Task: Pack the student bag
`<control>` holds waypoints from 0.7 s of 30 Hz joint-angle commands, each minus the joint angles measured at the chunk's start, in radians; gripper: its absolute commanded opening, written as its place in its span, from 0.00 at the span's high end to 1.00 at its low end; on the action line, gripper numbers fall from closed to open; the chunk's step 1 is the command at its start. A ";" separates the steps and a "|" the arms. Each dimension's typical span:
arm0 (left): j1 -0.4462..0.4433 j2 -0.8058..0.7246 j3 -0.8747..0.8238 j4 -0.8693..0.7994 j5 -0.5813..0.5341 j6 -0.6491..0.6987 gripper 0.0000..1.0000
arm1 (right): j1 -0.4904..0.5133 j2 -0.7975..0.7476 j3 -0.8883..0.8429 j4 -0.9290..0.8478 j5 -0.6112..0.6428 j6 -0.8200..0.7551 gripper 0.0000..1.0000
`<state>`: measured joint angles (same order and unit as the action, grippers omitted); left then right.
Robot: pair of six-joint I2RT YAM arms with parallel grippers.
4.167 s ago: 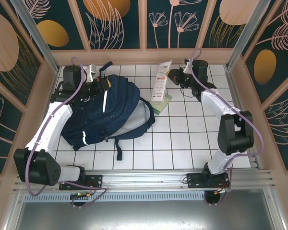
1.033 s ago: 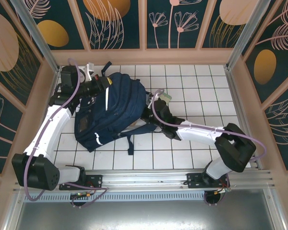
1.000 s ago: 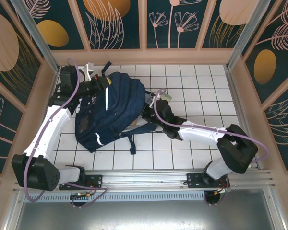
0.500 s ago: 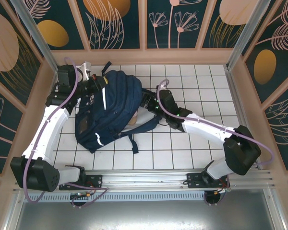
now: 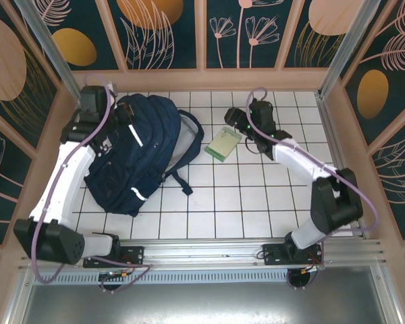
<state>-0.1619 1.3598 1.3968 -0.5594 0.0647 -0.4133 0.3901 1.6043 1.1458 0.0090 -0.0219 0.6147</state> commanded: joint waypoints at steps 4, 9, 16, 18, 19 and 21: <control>-0.069 0.095 0.092 0.109 0.042 0.072 0.76 | -0.082 0.315 0.285 -0.189 -0.182 -0.175 0.18; -0.070 0.011 -0.014 0.240 0.124 -0.056 0.47 | -0.087 0.463 0.445 -0.284 -0.238 -0.246 0.17; -0.169 -0.026 -0.201 0.416 0.293 -0.256 0.49 | -0.085 0.617 0.593 -0.391 -0.315 -0.319 0.17; -0.246 -0.023 -0.278 0.479 0.283 -0.300 0.49 | -0.085 0.633 0.586 -0.396 -0.326 -0.324 0.17; -0.286 -0.016 -0.304 0.497 0.267 -0.309 0.49 | -0.084 0.635 0.576 -0.391 -0.337 -0.325 0.18; -0.374 0.015 -0.342 0.525 0.229 -0.322 0.49 | -0.083 0.629 0.546 -0.376 -0.364 -0.322 0.18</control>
<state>-0.4477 1.3396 1.1091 -0.1406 0.2901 -0.6556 0.3027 2.2246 1.7065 -0.3336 -0.3267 0.3225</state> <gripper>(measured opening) 0.509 0.825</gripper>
